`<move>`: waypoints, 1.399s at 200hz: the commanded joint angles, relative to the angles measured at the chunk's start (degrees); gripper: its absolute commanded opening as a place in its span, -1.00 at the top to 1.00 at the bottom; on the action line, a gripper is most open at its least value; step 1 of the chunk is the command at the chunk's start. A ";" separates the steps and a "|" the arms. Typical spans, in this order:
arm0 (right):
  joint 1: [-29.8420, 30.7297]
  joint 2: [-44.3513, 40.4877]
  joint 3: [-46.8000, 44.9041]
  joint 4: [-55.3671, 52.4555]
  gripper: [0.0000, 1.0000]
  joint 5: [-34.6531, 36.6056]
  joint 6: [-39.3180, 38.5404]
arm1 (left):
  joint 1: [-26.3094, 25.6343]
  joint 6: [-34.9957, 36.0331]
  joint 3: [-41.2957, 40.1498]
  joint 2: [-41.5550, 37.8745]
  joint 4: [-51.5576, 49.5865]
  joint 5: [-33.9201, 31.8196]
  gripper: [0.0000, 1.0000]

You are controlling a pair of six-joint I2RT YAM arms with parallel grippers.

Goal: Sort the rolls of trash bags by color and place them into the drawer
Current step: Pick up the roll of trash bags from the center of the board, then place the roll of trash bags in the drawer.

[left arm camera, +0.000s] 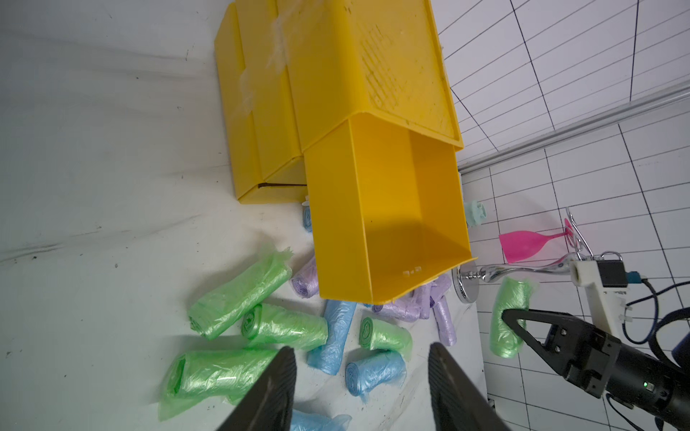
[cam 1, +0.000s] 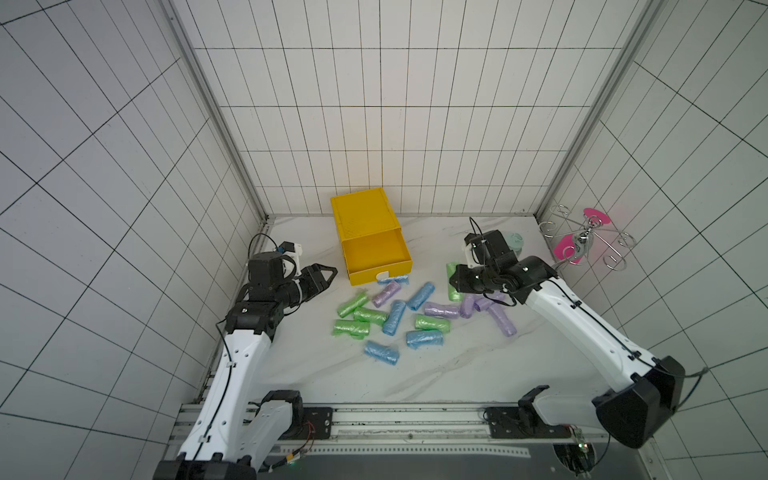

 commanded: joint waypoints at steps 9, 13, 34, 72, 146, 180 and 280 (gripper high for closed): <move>4.95 10.66 15.56 -1.62 0.84 -3.93 -2.24 | 2.80 -2.98 2.95 2.53 4.84 4.46 -0.11; 5.48 12.24 17.53 -1.40 0.86 -4.52 -2.12 | 3.01 -3.78 2.81 2.79 5.84 4.60 -0.11; 7.83 20.22 27.30 -0.44 0.88 -7.10 -1.22 | 3.67 -8.11 0.54 3.14 12.85 4.62 -0.12; 10.84 33.40 43.56 -0.59 0.88 -10.50 0.07 | 4.07 -10.11 0.01 5.49 15.69 5.22 -0.12; 12.36 46.11 56.85 -1.39 0.88 -14.16 2.75 | 4.26 -8.62 -1.53 5.72 15.07 4.67 -0.12; 12.40 46.95 56.88 -1.20 0.82 -14.24 3.63 | 4.26 -8.59 -1.95 5.69 15.16 4.82 -0.12; 12.62 48.11 56.89 -0.28 0.32 -14.29 5.23 | 4.30 -8.31 -4.09 4.55 14.72 4.55 -0.12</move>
